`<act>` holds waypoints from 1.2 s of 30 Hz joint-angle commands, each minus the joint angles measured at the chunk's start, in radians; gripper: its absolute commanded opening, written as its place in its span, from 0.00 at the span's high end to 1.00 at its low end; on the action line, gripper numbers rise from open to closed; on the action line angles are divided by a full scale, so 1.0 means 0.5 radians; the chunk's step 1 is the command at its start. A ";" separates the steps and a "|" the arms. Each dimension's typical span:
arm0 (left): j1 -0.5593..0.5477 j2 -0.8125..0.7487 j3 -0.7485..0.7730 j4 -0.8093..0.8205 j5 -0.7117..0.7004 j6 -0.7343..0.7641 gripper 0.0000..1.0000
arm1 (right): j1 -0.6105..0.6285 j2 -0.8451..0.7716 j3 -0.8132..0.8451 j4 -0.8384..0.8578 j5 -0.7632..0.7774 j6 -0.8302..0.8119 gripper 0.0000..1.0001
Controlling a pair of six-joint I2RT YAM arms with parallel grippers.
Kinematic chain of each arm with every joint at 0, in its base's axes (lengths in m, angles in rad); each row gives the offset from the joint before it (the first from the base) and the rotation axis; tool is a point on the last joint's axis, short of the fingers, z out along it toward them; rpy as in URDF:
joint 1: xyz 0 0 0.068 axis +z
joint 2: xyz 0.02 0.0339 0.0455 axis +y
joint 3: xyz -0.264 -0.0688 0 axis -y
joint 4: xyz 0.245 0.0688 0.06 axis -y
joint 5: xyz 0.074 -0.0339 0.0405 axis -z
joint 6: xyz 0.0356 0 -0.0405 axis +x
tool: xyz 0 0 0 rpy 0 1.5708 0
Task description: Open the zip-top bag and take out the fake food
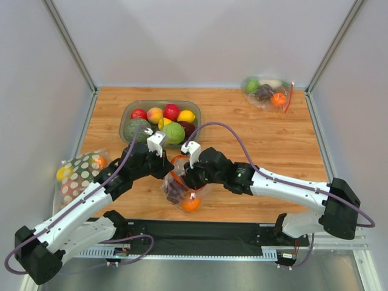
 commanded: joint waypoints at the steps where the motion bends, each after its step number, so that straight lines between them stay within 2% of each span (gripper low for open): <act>1: 0.000 0.016 0.074 -0.042 -0.103 -0.001 1.00 | -0.007 -0.090 0.126 -0.115 -0.225 -0.117 1.00; 3: 0.000 0.013 0.071 -0.060 -0.115 0.005 1.00 | -0.016 -0.136 0.160 -0.238 -0.134 -0.144 1.00; 7: 0.000 0.009 0.053 -0.079 -0.158 0.017 1.00 | -0.074 -0.307 0.111 -0.229 -0.096 -0.157 1.00; 11: 0.000 0.040 0.044 -0.094 -0.204 0.036 1.00 | -0.148 -0.448 0.074 -0.192 -0.155 -0.132 1.00; 15: 0.000 0.098 0.050 -0.085 -0.211 0.042 1.00 | -0.203 -0.534 0.007 -0.079 -0.341 -0.102 1.00; 18: 0.000 0.135 0.062 -0.063 -0.180 0.045 1.00 | -0.246 -0.516 -0.051 0.037 -0.586 -0.068 1.00; 21: 0.000 0.123 0.084 0.019 -0.030 0.063 1.00 | -0.246 -0.327 -0.024 -0.008 -0.706 -0.098 1.00; 25: 0.000 0.105 0.096 0.188 0.237 0.051 1.00 | -0.246 -0.139 -0.082 0.111 -0.725 -0.105 1.00; 28: 0.000 0.095 0.099 0.216 0.323 0.054 1.00 | -0.246 -0.068 -0.088 0.148 -0.664 -0.154 1.00; 30: 0.000 0.086 0.087 0.225 0.351 0.057 0.91 | -0.246 -0.022 -0.073 0.142 -0.640 -0.193 1.00; 31: 0.000 0.083 0.072 0.243 0.372 0.060 0.79 | -0.246 -0.016 -0.070 0.139 -0.639 -0.203 1.00; 34: 0.000 0.092 0.056 0.265 0.415 0.063 0.61 | -0.246 0.005 -0.073 0.154 -0.664 -0.230 1.00; 36: 0.000 0.114 0.056 0.253 0.455 0.076 0.56 | -0.250 0.005 -0.085 0.160 -0.670 -0.255 1.00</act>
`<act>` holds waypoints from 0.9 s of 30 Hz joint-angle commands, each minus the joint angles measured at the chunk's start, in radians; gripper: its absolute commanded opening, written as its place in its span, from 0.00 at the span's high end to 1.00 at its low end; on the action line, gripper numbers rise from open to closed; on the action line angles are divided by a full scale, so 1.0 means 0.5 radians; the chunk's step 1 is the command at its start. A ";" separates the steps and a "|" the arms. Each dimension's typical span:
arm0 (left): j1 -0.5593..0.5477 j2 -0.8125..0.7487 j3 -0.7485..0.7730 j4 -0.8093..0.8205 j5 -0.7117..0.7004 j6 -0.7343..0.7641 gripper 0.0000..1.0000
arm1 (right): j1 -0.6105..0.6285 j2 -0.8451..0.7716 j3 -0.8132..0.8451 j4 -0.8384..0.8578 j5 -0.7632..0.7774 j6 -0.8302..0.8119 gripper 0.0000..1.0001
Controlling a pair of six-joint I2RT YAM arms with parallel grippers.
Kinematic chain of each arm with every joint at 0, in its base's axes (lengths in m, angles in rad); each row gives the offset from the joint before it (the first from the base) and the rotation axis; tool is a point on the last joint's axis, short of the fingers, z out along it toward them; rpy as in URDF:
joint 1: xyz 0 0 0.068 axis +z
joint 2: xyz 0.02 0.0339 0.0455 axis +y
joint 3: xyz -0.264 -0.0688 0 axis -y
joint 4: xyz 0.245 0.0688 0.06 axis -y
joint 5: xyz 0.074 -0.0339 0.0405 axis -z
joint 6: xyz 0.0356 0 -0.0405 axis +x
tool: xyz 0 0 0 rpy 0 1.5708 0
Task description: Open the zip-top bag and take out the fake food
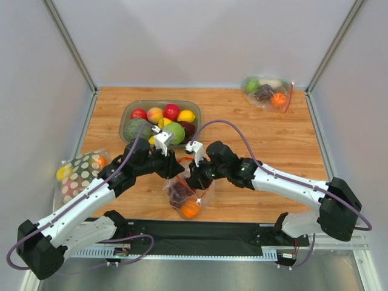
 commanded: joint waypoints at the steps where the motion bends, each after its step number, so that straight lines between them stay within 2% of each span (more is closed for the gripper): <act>1: 0.009 0.017 0.007 0.089 0.164 0.037 0.53 | 0.006 -0.001 0.012 0.160 -0.057 -0.099 1.00; 8: 0.009 0.112 0.010 -0.016 0.159 0.101 0.48 | 0.000 -0.031 0.008 0.157 -0.118 -0.139 1.00; 16: 0.009 0.244 0.035 0.021 0.202 0.104 0.43 | 0.000 -0.099 0.002 0.151 -0.210 -0.182 1.00; 27: -0.052 0.348 0.053 -0.031 0.266 0.159 0.36 | -0.012 -0.108 -0.019 0.108 -0.182 -0.247 1.00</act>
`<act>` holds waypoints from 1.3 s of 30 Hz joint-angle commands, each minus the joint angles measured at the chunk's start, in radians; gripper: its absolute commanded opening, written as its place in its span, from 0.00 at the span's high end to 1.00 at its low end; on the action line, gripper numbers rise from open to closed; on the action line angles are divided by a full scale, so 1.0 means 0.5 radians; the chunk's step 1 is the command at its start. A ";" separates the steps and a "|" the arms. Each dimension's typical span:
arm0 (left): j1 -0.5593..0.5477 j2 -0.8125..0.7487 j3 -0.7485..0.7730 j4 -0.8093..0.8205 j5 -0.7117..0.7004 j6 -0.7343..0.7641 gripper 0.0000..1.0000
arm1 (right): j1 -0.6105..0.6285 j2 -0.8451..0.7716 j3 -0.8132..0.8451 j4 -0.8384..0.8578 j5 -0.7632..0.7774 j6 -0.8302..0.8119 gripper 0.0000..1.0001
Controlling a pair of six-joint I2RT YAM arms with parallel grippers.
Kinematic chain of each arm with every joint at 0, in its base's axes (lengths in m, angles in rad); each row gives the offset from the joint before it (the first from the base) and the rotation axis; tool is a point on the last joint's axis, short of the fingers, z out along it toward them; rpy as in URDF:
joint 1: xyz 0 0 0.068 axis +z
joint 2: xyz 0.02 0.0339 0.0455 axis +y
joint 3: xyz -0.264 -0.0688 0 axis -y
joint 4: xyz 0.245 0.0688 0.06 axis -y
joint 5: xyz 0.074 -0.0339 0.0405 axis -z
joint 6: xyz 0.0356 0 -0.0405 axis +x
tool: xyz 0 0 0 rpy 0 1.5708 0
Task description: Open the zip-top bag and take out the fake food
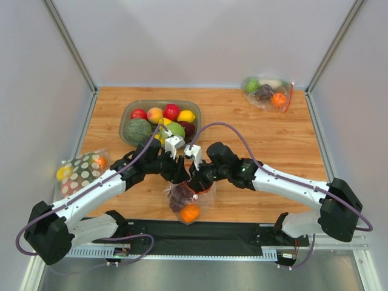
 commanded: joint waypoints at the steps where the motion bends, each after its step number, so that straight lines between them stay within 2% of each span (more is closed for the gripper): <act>1: -0.039 0.042 0.056 -0.035 0.075 0.071 0.38 | -0.030 -0.096 -0.001 0.109 -0.031 -0.073 1.00; 2: -0.054 0.058 0.053 -0.038 0.075 0.071 0.42 | -0.042 -0.102 -0.001 0.106 -0.025 -0.073 1.00; 3: -0.060 0.079 0.047 -0.038 0.084 0.074 0.61 | -0.057 -0.117 -0.001 0.100 -0.028 -0.076 1.00; 4: -0.069 0.085 0.044 -0.038 0.081 0.071 0.73 | -0.088 -0.133 -0.004 0.097 -0.034 -0.076 1.00; 6: -0.073 0.095 0.032 -0.029 0.038 0.053 0.96 | -0.113 -0.160 -0.010 0.103 -0.061 -0.073 1.00; 7: -0.073 0.098 0.032 -0.032 0.023 0.053 1.00 | -0.131 -0.200 -0.007 0.112 -0.070 -0.067 1.00; 11: -0.073 0.110 0.053 -0.032 -0.118 0.028 1.00 | -0.144 -0.274 -0.013 0.131 -0.156 -0.042 1.00; 17: -0.070 0.186 0.148 -0.099 -0.578 -0.076 1.00 | -0.147 -0.301 -0.016 0.085 -0.350 -0.024 1.00; 20: -0.070 0.223 0.237 -0.170 -0.760 -0.058 1.00 | -0.144 -0.356 -0.053 0.048 -0.261 -0.033 1.00; 23: -0.066 0.178 0.253 -0.109 -0.717 -0.033 1.00 | -0.174 -0.354 -0.044 -0.017 -0.038 -0.012 1.00; 24: -0.066 0.117 0.240 -0.081 -0.665 -0.027 0.88 | -0.195 -0.329 -0.044 -0.020 -0.003 0.037 1.00; 26: -0.070 -0.003 0.216 -0.002 -0.607 -0.015 0.70 | -0.281 -0.296 -0.062 0.041 0.016 0.111 1.00; 27: -0.070 -0.043 0.207 0.017 -0.591 -0.009 0.54 | -0.315 -0.259 -0.074 0.081 0.000 0.139 1.00; 30: -0.070 -0.202 0.136 0.063 -0.555 -0.009 0.35 | -0.410 -0.197 -0.130 0.256 -0.089 0.234 1.00; 33: -0.070 -0.332 0.023 0.118 -0.496 -0.024 0.22 | -0.469 -0.081 -0.142 0.367 -0.147 0.259 1.00; 36: -0.070 -0.405 -0.124 0.229 -0.450 -0.070 0.16 | -0.499 0.020 -0.148 0.434 -0.196 0.274 1.00; 39: -0.070 -0.415 -0.247 0.309 -0.410 -0.113 0.15 | -0.536 0.079 -0.163 0.453 -0.218 0.289 1.00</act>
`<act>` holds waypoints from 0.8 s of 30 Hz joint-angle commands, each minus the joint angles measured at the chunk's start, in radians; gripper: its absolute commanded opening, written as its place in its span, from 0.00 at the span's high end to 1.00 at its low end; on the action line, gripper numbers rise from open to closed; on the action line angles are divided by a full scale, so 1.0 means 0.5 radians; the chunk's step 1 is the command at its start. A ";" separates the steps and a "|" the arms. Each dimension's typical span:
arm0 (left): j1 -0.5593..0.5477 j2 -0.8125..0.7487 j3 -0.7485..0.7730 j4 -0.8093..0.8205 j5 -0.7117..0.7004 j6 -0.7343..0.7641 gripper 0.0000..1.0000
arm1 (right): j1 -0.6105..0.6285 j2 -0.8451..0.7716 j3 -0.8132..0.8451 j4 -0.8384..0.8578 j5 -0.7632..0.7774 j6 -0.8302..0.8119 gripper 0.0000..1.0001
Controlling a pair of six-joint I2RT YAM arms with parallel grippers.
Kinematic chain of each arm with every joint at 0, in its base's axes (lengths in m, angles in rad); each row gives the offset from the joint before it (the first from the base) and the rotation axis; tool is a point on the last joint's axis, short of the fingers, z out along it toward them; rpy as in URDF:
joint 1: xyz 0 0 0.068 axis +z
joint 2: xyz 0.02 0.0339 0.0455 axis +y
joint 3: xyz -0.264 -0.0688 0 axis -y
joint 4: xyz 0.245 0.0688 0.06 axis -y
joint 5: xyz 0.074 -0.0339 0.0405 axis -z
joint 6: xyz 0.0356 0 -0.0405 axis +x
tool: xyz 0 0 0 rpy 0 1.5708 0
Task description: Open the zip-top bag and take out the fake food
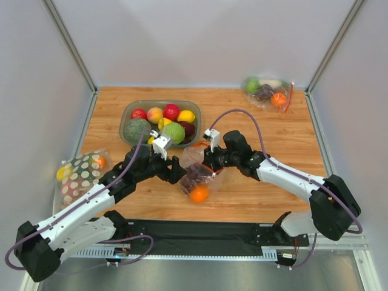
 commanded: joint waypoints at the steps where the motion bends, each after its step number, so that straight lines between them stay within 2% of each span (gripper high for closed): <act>1: 0.003 -0.012 -0.133 0.150 0.082 -0.076 0.16 | -0.057 0.035 -0.009 0.238 -0.109 0.055 1.00; 7: 0.006 -0.119 -0.332 0.337 0.058 -0.061 0.14 | -0.162 0.103 -0.074 0.380 -0.284 0.147 1.00; 21: 0.055 0.279 -0.434 0.745 0.183 -0.116 0.13 | -0.171 0.195 -0.086 0.463 -0.465 0.218 1.00; 22: 0.055 0.301 -0.437 0.776 0.186 -0.122 0.14 | -0.168 0.195 -0.089 0.463 -0.475 0.215 1.00; 24: 0.058 0.304 -0.449 0.807 0.195 -0.125 0.26 | -0.168 0.195 -0.089 0.466 -0.484 0.221 1.00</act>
